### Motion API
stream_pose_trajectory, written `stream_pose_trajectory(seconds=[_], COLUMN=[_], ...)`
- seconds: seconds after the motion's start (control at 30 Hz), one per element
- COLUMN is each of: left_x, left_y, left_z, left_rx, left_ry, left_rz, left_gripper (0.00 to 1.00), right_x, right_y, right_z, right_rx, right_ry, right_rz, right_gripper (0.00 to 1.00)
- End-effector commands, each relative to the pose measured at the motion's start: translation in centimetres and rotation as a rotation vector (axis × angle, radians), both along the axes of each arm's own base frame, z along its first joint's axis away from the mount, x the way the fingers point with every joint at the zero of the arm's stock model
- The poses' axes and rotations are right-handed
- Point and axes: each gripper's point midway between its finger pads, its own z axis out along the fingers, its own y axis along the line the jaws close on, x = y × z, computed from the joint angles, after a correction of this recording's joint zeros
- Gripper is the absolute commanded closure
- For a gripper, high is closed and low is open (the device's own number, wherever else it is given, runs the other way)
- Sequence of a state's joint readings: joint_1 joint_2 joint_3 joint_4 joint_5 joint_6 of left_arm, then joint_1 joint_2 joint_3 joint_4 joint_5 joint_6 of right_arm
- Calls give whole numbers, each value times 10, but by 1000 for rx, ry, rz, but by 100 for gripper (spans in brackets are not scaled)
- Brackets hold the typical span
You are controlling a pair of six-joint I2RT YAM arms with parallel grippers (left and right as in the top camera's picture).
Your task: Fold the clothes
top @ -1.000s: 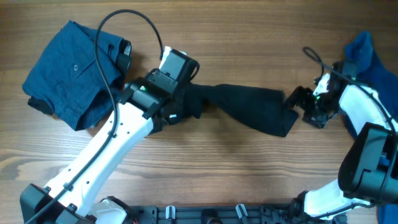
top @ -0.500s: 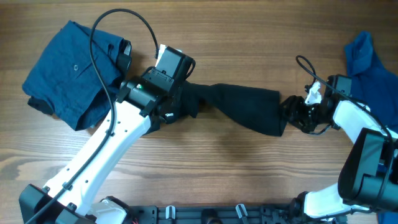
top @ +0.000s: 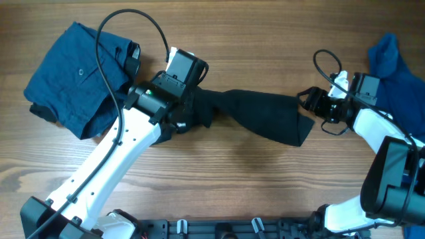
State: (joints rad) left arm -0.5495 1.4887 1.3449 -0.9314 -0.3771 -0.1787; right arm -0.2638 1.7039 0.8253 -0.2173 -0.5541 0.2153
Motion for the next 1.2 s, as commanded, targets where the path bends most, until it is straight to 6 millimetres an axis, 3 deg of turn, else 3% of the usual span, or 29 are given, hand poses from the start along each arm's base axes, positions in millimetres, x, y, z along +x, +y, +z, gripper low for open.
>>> stream_pose_trajectory(seconds=[0.0,0.13,0.23,0.27,0.3,0.4,0.5,0.63,0.73,0.8,0.93,1.03,1.17], left_x=[5,5,5,5,5,5,3,-2,-6,-10,-18,-19,-11], left_y=[1,1,1,1,1,1,-2,-11,-24,-34,-49,-54,-54], left_z=[7,7,7,7,7,7,5,2,0,-2,-11,-34,-74], left_rx=[-15,-15,-18,-18,-18,-18,-30,-74,-137,-185,-249,-237,-194], left_ry=[-30,-29,-28,-28,-28,-27,-12,18,50,79,146,218,297], left_rz=[21,20,19,19,19,19,9,-20,-60,-90,-135,-136,-113], left_gripper=[91,91,91,90,89,87,87,86,74,60,35,27,26], right_x=[3,-1,-3,-4,-4,3,14,8,-6,-17,-27,-30,-30], right_y=[18,24,31,32,33,34,25,10,0,-6,-22,-37,-41], right_z=[-1,-21,-31,-31,-31,-9,46,147,190,204,204,199,201], right_rx=[-12,-79,-66,-58,-52,-29,-23,-69,-141,-183,-255,-274,-276], right_ry=[18,90,125,134,135,74,-76,-347,-457,-480,-455,-414,-409], right_rz=[27,-3,-7,-14,-13,-8,-26,-68,-124,-162,-240,-340,-374], right_gripper=[32,34,44,53,73,96,96,96,96,96,96,96,96])
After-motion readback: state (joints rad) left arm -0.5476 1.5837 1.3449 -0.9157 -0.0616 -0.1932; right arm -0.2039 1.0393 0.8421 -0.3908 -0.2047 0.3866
